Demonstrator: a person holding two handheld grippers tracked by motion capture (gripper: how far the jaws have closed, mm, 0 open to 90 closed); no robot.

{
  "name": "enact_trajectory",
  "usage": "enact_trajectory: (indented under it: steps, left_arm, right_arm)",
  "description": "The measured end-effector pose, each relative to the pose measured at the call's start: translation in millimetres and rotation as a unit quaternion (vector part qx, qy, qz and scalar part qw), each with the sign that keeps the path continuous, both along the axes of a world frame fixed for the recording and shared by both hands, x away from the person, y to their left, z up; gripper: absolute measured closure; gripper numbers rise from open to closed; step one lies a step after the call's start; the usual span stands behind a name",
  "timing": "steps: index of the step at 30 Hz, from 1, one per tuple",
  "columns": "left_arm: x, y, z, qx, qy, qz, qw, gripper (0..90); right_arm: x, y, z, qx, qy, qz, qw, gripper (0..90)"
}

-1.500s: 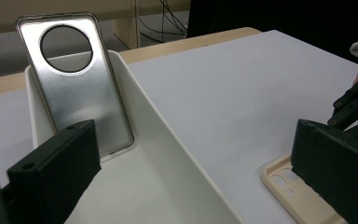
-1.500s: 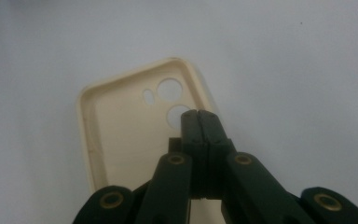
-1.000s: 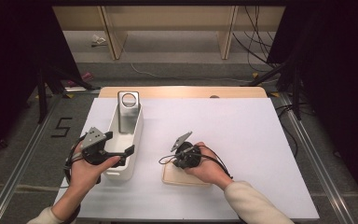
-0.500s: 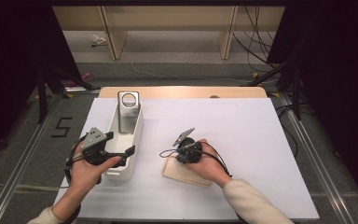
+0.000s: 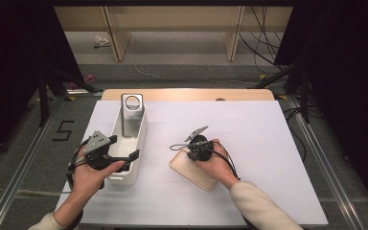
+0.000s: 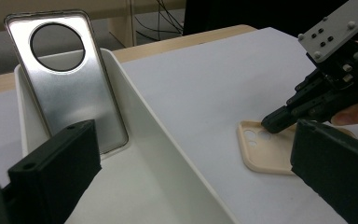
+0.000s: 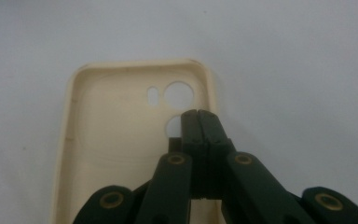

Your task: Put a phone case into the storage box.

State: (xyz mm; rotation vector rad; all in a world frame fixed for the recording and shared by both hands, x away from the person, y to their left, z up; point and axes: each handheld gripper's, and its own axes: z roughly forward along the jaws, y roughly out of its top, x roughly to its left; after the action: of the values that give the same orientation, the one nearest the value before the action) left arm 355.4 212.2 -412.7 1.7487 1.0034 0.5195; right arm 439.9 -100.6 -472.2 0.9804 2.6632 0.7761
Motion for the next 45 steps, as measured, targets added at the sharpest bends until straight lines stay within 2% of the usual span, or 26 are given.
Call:
enact_trajectory:
  steps: [8,15,23,31,35,40,43,45]
  left_arm:
    - [-0.2,-0.5,-0.1,0.0,0.0,-0.001,1.0,1.2]
    - [-0.6,-0.6,0.1,-0.001,0.001,-0.002,1.0,1.3]
    - [-1.3,-1.4,-0.1,-0.001,0.002,-0.004,1.0,1.8]
    - [-2.2,-2.4,0.8,-0.001,-0.001,-0.006,1.0,1.8]
    - [-2.4,-2.6,0.9,-0.002,-0.001,-0.007,1.0,1.9]
    - [-3.0,-3.5,0.6,-0.002,-0.002,-0.011,0.9999,2.1]
    - [-3.4,-4.3,0.1,-0.001,-0.003,-0.015,0.9999,2.2]
    - [-4.2,-4.7,-0.3,0.0,-0.004,-0.019,0.9998,2.2]
  right_arm:
    - [9.0,-15.5,0.8,-0.003,0.001,-0.047,0.9989,90.0]
    - [16.0,-33.8,2.3,-0.006,0.008,-0.088,0.9961,90.0]
    - [18.5,-53.0,5.1,-0.01,0.013,-0.118,0.9929,90.0]
    - [17.6,-60.4,5.6,-0.018,0.02,-0.135,0.9904,90.0]
    - [17.9,-64.5,5.8,-0.019,0.024,-0.141,0.9895,90.0]
    - [17.9,-66.8,6.0,-0.015,0.022,-0.134,0.9907,88.6]
    - [16.3,-66.2,9.5,-0.017,0.006,-0.115,0.9931,77.4]
    - [14.9,-67.1,13.7,-0.017,-0.004,-0.093,0.9955,65.7]
